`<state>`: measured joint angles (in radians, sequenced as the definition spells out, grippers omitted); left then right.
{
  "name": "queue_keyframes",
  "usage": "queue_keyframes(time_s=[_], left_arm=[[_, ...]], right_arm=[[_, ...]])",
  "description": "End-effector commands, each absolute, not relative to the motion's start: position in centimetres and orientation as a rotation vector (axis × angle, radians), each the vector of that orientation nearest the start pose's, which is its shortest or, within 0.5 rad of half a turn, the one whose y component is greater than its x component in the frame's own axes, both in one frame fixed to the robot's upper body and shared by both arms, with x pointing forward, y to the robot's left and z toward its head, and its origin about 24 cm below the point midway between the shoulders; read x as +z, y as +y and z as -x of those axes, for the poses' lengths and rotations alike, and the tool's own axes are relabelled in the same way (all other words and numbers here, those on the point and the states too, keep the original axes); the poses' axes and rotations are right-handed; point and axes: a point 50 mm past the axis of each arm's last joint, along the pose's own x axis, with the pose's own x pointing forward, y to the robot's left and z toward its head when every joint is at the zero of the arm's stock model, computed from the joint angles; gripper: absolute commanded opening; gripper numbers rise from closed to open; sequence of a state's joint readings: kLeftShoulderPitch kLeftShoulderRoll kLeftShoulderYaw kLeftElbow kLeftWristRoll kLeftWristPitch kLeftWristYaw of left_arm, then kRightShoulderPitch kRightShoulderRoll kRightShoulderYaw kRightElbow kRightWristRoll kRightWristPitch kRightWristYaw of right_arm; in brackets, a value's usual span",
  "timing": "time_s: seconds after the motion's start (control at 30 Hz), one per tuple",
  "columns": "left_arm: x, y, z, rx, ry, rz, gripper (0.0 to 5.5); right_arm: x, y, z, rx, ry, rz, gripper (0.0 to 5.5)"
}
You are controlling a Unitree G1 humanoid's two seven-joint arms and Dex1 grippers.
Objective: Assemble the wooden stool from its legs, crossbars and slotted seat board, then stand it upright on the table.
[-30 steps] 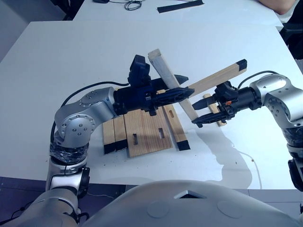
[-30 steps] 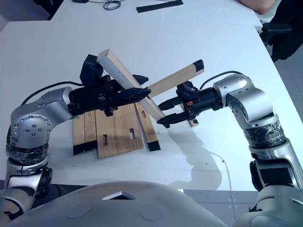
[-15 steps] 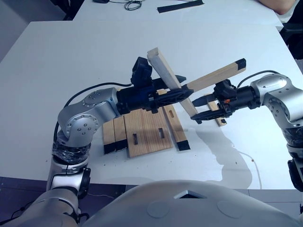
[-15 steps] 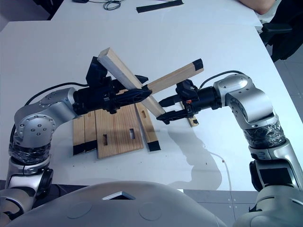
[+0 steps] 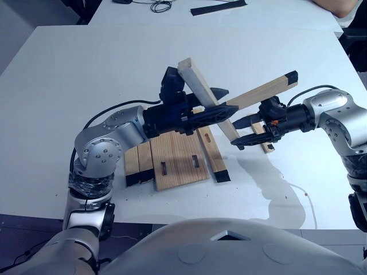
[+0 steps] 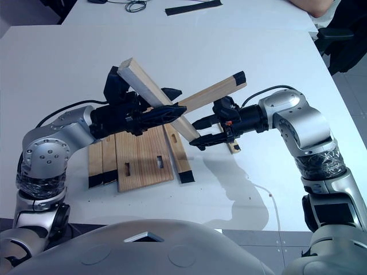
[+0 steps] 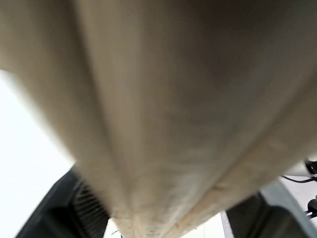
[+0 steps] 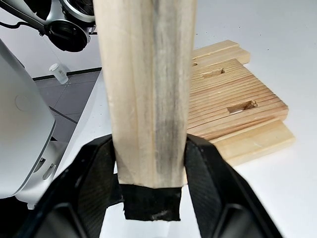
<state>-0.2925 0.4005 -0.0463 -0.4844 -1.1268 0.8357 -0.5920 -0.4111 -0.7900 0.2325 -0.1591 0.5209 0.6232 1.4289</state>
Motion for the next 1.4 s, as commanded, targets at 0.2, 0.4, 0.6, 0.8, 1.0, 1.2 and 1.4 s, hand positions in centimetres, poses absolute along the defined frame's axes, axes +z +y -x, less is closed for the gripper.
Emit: queue_keyframes(time_s=[0.2, 0.4, 0.6, 0.8, 1.0, 1.2, 1.4], left_arm=[[17.3, 9.8, -22.5, -1.344, 0.108, 0.455, 2.22], [17.3, 9.7, -22.4, -1.349, 0.115, 0.453, 2.22], [17.2, 9.7, -22.3, -1.35, 0.116, 0.446, 2.22], [17.3, 9.8, -22.5, -1.334, 0.101, 0.43, 2.22], [18.1, 11.0, -23.0, -1.31, 0.079, 0.402, 2.22], [19.5, 13.2, -23.1, -1.272, 0.03, 0.324, 2.22], [21.5, 16.9, -21.8, -1.23, -0.012, 0.088, 2.22]], right_arm=[[13.9, -16.8, -24.9, 1.638, 0.453, 0.191, 2.08], [13.9, -16.8, -24.8, 1.637, 0.451, 0.194, 2.08], [13.4, -16.7, -25.3, 1.576, 0.428, 0.245, 2.72], [12.3, -17.8, -25.8, 1.492, 0.467, 0.283, 3.39], [11.9, -19.9, -25.1, 1.45, 0.513, 0.269, 3.39], [11.9, -21.5, -24.8, 1.354, 0.496, 0.24, 3.39], [12.3, -23.6, -24.0, 1.231, 0.477, 0.22, 3.39]])
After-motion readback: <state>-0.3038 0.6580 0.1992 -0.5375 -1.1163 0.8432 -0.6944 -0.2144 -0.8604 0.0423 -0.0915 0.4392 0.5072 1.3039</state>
